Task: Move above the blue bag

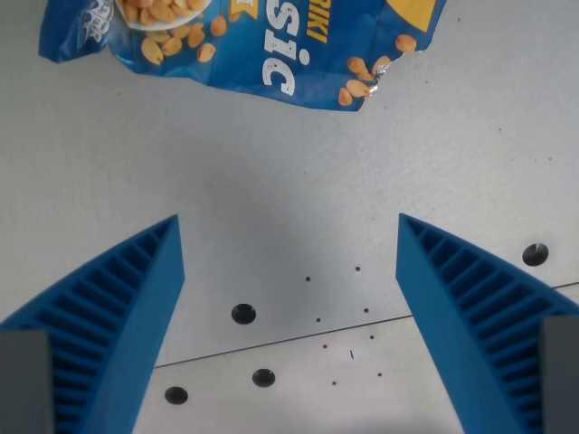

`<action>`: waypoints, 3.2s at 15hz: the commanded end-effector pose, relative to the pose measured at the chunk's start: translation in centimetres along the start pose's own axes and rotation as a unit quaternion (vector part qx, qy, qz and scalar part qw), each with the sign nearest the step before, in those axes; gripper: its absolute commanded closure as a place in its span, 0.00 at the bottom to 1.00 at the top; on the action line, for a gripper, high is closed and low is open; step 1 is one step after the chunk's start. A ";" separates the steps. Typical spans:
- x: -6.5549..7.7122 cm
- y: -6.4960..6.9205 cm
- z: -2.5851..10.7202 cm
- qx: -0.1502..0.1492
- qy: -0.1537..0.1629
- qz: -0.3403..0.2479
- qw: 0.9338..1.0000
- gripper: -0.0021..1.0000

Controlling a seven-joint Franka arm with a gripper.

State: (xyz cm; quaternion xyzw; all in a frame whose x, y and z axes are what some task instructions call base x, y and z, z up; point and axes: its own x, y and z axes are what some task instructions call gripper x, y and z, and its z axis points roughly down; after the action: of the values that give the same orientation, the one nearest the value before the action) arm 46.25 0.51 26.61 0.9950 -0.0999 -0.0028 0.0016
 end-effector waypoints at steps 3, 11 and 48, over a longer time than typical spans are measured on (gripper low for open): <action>0.0 0.0 -0.1 0.000 0.002 0.000 1.000 0.00; 0.4 0.0 0.1 0.000 0.004 -0.011 1.000 0.00; 11.9 0.1 5.9 -0.001 0.015 -0.111 0.994 0.00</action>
State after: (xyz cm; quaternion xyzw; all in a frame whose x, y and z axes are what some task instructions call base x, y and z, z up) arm 57.21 -1.57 20.71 0.9998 -0.0170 0.0129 0.0018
